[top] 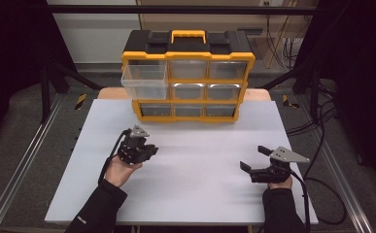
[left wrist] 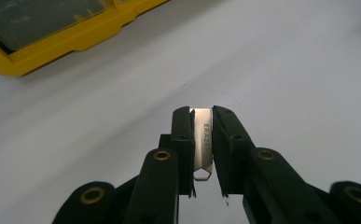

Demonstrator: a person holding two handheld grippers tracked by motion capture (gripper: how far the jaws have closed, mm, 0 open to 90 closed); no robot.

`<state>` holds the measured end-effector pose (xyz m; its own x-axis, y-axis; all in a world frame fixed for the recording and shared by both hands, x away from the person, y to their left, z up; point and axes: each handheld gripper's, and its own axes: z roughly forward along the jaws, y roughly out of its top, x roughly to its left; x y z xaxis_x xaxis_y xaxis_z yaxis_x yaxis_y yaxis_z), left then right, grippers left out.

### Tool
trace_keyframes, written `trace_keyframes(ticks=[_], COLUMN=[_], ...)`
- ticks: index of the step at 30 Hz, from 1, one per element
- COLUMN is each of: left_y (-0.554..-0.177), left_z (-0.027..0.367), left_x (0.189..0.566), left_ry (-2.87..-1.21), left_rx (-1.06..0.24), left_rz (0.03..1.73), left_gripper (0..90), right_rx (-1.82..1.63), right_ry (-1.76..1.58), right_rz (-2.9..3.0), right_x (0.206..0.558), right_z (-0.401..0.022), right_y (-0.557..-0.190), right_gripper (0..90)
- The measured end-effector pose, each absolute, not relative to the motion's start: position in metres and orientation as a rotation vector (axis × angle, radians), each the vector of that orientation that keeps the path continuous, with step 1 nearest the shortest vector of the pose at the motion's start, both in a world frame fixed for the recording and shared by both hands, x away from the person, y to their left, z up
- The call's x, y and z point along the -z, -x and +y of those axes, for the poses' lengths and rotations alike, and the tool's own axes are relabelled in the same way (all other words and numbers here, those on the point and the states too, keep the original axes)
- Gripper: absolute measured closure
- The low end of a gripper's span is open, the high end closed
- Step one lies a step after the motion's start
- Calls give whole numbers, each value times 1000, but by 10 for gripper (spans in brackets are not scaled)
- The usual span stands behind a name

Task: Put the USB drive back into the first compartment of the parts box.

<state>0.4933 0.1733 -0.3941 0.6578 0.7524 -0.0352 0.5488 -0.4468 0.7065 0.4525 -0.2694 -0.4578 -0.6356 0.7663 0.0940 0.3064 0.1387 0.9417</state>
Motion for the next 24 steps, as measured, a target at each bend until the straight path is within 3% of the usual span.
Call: trace_keyframes(ticks=[24], left_y=[-497], left_z=[189], left_x=[367], left_ry=[-2132], left_rx=[-408], left_rz=[978], left_gripper=[781], right_rx=[-1504], right_ry=[-1030], right_rz=[2009], right_x=[458], right_z=[-270], right_y=[-453], right_gripper=[22])
